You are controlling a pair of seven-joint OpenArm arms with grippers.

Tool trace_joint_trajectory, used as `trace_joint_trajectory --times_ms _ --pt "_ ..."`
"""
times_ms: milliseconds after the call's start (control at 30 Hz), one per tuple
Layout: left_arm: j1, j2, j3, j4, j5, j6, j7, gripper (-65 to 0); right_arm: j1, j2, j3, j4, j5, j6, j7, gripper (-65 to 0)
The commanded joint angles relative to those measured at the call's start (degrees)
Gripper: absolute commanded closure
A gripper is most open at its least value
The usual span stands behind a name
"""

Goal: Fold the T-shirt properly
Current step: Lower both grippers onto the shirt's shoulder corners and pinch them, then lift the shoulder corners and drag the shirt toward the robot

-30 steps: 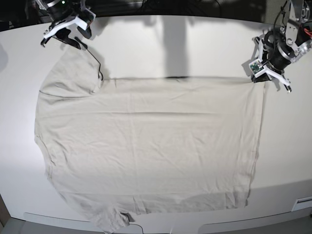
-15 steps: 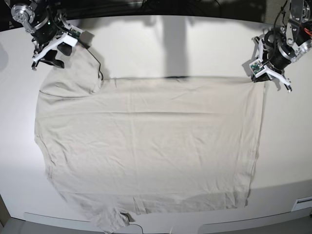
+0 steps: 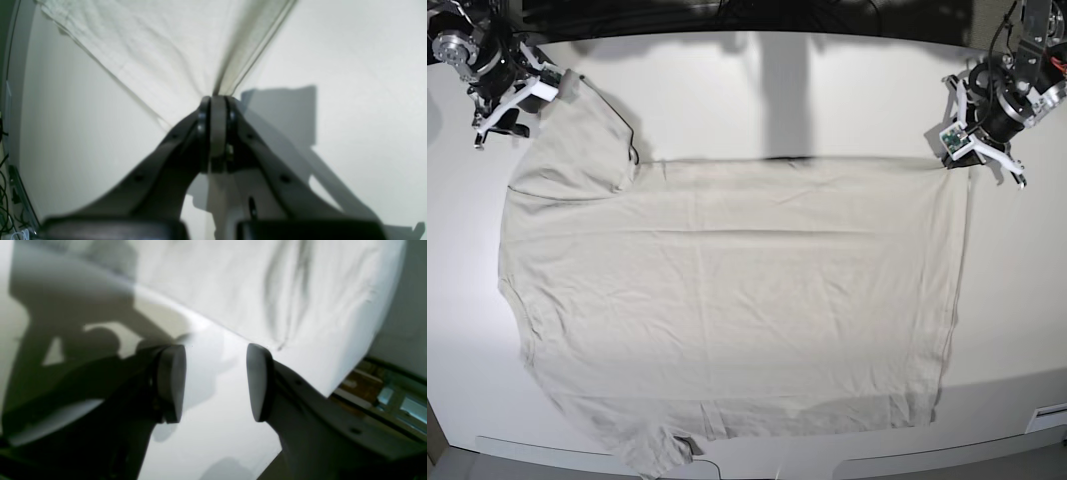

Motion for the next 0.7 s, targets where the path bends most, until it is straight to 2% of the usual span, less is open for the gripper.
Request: trace_joint_trajectory --times_ms 0,100,233,367,500,667 --pt "1.27 -0.5 0.28 -0.48 1.09 -3.55 2.38 0.0 1.03 0.9 0.02 -0.5 -0.2 -0.17 0.44 -30.0" --pt "1.27 -0.5 0.28 -0.48 1.11 -3.55 2.38 0.0 3.78 0.92 -1.07 -3.02 -0.17 0.2 0.94 -30.0" --pt "1.27 -0.5 0.28 -0.48 1.11 -3.55 2.38 0.0 7.23 0.92 -3.96 -4.66 -0.17 2.93 0.92 -30.0" --pt "1.27 -0.5 0.28 -0.48 1.09 -3.55 2.38 0.0 10.14 0.87 -9.46 -5.22 -0.17 2.97 0.72 -30.0" --pt "1.27 -0.52 0.28 -0.48 1.09 -3.55 2.4 0.0 13.77 -0.9 -14.73 -5.81 -0.15 2.95 -1.22 -30.0" --pt "1.27 -0.5 0.28 -0.48 1.09 -3.55 2.4 0.0 16.04 -1.62 -18.43 -6.14 0.02 2.99 -3.39 -29.9"
